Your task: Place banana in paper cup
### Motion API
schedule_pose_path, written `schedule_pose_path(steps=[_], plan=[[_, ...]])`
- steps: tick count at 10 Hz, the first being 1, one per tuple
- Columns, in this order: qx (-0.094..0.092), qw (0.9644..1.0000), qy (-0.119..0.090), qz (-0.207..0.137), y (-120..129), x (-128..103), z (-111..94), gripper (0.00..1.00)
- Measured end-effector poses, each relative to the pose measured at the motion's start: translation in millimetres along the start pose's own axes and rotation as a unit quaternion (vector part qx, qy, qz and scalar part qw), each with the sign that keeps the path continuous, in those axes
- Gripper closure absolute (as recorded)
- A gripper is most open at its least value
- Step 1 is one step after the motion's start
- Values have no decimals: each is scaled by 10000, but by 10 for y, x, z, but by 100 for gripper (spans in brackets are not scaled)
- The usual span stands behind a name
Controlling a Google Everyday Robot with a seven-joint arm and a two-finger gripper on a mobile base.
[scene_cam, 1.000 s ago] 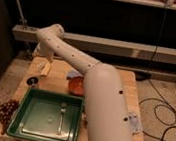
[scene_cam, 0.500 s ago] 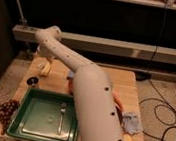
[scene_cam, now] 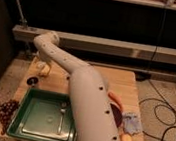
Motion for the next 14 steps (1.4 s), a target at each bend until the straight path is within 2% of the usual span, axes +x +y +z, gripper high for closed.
schedule_pose_path(steps=[2,10,14], plan=[[-2,9999,-131,6,-38,-26,111,35],[83,9988,-473,93,-127,-35,286,37],[120,9980,-615,31,-149,-86,311,73]])
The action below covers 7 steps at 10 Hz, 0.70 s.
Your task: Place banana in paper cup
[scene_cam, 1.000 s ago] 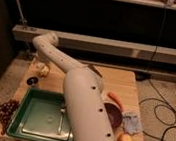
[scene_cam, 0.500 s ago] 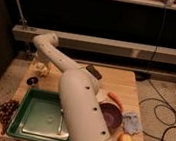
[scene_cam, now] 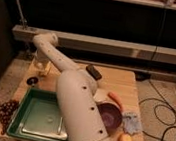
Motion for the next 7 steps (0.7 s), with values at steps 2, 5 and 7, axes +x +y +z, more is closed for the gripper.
schedule_pose_path(steps=[2,5,7], plan=[[6,10000,-64,-30,-44,-40,13,94],[81,9998,-118,120,16,-13,-104,100],[245,9991,-80,342,148,100,-400,100]])
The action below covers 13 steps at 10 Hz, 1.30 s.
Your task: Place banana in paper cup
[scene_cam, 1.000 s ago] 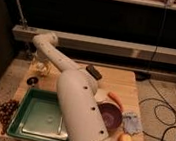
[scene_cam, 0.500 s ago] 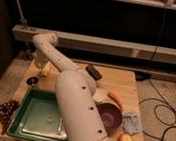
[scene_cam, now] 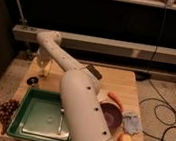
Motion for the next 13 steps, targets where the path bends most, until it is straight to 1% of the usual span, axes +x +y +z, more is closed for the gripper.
schedule_pose_path(steps=[3,4,6,7,9,10,11,12,13], plan=[[306,9992,168,202,99,134,-720,100],[463,9983,223,287,196,175,-1078,100],[708,9963,267,417,366,196,-1624,100],[971,9934,246,561,579,199,-2078,100],[1247,9889,245,771,917,172,-2534,100],[1322,9868,275,891,1093,131,-2789,100],[1322,9852,280,1058,1277,83,-2976,100],[1292,9835,286,1237,1464,17,-3124,100],[1245,9817,288,1415,1636,-68,-3216,100]])
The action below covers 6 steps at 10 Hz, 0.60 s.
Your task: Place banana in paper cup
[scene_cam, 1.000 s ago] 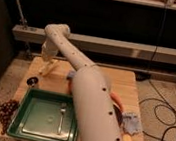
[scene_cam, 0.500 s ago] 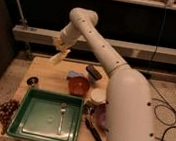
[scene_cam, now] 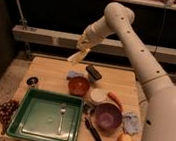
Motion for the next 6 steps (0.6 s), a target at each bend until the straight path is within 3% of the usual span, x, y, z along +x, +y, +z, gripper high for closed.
schedule_pose_path(steps=[2,6], plan=[[-196,9986,84,492,419,-157,-241,100],[-557,9913,133,1188,1156,-623,-296,100]])
